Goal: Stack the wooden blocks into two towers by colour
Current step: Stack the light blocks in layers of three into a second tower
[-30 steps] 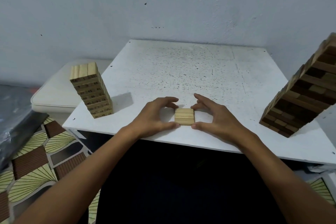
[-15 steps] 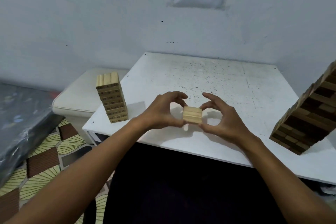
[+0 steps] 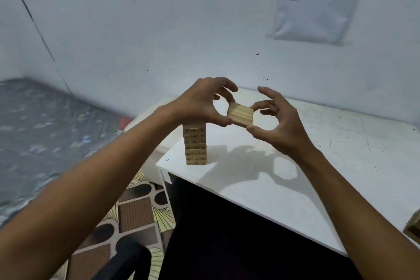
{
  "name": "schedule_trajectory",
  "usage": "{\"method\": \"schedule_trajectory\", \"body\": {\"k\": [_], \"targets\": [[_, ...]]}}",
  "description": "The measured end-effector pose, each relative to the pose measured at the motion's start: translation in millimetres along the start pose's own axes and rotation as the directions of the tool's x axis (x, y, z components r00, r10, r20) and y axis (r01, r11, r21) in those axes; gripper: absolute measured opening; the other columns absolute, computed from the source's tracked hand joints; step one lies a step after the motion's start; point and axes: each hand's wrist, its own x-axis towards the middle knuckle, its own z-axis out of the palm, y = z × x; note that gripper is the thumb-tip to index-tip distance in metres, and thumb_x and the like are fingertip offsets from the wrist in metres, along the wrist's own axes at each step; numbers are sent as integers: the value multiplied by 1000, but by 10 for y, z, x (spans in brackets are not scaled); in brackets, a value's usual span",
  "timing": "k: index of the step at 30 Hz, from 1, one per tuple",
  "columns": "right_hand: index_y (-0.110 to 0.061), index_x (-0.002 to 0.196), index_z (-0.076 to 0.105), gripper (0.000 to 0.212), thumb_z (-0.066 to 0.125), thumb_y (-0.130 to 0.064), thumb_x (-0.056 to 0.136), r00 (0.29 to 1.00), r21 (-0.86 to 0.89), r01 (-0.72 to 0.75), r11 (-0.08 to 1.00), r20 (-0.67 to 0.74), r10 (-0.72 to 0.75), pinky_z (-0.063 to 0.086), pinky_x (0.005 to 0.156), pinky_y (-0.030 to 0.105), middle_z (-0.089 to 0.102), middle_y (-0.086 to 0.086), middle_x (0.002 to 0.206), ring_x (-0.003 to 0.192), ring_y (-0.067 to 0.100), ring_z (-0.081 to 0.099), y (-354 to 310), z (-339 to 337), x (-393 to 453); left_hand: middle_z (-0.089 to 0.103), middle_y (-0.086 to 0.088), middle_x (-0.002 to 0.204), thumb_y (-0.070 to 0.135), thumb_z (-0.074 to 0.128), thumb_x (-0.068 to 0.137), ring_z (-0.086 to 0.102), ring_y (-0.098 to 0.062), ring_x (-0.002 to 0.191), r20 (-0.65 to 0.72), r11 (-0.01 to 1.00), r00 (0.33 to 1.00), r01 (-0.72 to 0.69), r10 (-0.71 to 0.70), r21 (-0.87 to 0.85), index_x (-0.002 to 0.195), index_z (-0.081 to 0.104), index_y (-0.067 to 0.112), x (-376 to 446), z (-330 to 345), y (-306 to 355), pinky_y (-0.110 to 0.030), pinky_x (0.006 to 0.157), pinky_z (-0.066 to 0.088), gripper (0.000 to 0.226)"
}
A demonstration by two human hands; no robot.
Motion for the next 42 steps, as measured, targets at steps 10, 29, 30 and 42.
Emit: {"method": "schedule_trajectory", "body": {"k": [10, 29, 30, 42], "targets": [[-20, 137, 46, 77, 83, -17, 69, 976, 23, 36, 999, 216, -41, 50, 93, 34, 68, -6, 101, 105, 7, 61, -137, 552, 652, 68, 4, 103, 44, 78, 50, 65, -2, 100, -109, 950, 964, 214, -243, -225, 117, 57, 17, -403, -377, -488, -35, 94, 53, 75], [-25, 139, 44, 78, 83, -17, 73, 938, -27, -30, 999, 345, 38, 48, 93, 28, 69, -9, 100, 107, 4, 59, -28, 683, 785, 70, 3, 103, 48, 79, 50, 63, -5, 103, -78, 916, 948, 274, -309, -293, 113, 58, 24, -518, -240, -763, -39, 96, 51, 71], [-25, 139, 44, 78, 83, -17, 72, 938, -28, -29, 999, 343, 37, 48, 93, 28, 69, -9, 100, 108, 4, 59, -27, 683, 785, 70, 3, 103, 48, 78, 50, 63, -4, 104, -76, 916, 949, 273, -307, -292, 113, 58, 25, -519, -240, -764, -39, 96, 51, 70], [-27, 140, 43, 81, 85, -20, 71, 937, -50, -14, 999, 347, 31, 47, 90, 27, 69, -10, 101, 109, 3, 58, -15, 670, 775, 69, 6, 106, 52, 77, 50, 62, -4, 107, -65, 926, 955, 263, -290, -272, 111, 61, 26, -505, -229, -795, -37, 96, 51, 68]]}}
